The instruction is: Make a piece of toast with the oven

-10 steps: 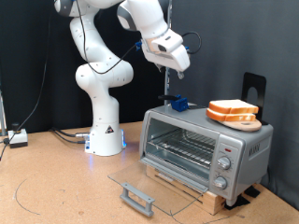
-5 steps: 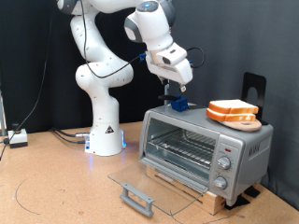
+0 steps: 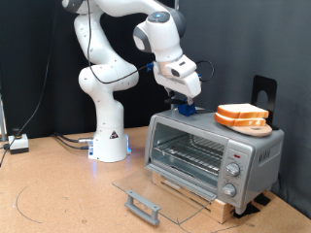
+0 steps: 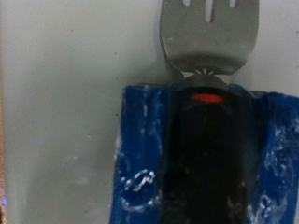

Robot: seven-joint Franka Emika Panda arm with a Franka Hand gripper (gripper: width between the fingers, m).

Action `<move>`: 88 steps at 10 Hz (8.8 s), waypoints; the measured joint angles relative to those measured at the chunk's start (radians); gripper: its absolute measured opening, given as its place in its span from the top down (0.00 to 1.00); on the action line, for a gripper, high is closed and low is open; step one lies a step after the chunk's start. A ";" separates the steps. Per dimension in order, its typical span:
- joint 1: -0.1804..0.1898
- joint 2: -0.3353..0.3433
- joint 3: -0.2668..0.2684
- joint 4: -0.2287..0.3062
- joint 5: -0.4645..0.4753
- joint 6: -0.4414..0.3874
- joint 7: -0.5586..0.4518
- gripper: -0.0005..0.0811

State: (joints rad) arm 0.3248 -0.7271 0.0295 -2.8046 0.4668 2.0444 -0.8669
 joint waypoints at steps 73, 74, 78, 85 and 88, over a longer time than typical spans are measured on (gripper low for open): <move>-0.154 0.312 0.089 0.245 0.022 0.185 0.170 0.51; -0.149 0.313 0.101 0.245 0.034 0.199 0.181 0.51; -0.144 0.317 0.125 0.259 0.060 0.225 0.225 0.51; -0.142 0.360 0.140 0.263 0.124 0.359 0.235 0.51; -0.142 0.357 0.121 0.253 0.203 0.371 0.166 0.51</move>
State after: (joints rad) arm 0.1832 -0.3704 0.1509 -2.5519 0.6698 2.4150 -0.7004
